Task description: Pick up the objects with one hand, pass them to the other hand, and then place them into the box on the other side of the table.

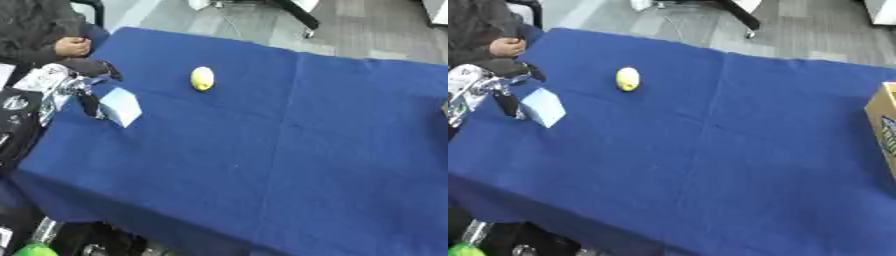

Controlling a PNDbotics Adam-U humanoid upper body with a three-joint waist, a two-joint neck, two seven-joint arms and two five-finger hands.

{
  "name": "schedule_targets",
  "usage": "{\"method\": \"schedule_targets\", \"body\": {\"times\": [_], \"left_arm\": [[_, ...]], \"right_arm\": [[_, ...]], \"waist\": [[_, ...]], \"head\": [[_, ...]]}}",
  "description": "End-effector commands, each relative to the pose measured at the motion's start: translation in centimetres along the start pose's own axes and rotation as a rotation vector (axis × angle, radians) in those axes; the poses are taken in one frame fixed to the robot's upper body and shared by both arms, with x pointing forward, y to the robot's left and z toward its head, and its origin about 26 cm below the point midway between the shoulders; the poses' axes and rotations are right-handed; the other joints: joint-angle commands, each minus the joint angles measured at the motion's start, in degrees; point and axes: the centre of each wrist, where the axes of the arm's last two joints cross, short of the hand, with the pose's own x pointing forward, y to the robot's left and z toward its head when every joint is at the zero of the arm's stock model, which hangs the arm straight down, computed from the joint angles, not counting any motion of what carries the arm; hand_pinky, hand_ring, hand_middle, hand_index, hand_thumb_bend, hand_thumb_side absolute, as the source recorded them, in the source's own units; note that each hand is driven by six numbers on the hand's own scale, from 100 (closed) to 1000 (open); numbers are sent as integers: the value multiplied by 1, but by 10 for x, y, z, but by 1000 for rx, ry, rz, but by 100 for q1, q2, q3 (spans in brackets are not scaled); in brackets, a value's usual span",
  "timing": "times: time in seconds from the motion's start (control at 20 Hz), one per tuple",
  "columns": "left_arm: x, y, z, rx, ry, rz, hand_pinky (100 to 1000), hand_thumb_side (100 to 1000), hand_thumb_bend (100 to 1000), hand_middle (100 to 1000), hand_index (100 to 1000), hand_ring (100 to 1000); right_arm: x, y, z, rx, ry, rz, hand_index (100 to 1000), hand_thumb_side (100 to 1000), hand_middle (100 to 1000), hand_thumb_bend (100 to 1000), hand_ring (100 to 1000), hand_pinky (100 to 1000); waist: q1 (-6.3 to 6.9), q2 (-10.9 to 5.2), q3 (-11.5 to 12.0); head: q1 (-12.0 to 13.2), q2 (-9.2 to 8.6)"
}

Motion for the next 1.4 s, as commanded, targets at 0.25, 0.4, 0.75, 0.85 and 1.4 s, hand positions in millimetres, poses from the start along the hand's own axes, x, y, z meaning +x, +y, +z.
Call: {"method": "schedule_targets", "body": {"times": [0.25,0.4,0.75,0.85,1.4], "left_arm": [[-2,10,1,34,-42,11,899,100,505,764,824,821],[-1,10,1,47,-56,27,895,100,473,737,793,810],[0,15,6,112,-71,60,867,100,392,639,703,762],[2,23,11,152,-80,84,861,100,385,633,696,758],[20,75,55,512,-252,193,821,100,395,603,663,726]], "right_arm": [[0,-4,-1,0,-6,6,714,396,515,100,522,798],[0,-4,-1,0,-4,4,714,399,515,100,522,798],[0,-4,-1,2,-3,2,713,403,514,100,522,807],[0,-4,0,1,-3,3,713,401,514,100,522,807],[7,-5,-3,-14,-29,-4,726,389,517,100,525,810]], "waist": [[-1,-131,-1],[-5,-131,2],[-14,-135,13],[-15,-139,20],[-27,-159,58]], "head": [[16,-12],[25,-12],[3,-12],[-28,-12],[-573,-12]]}}
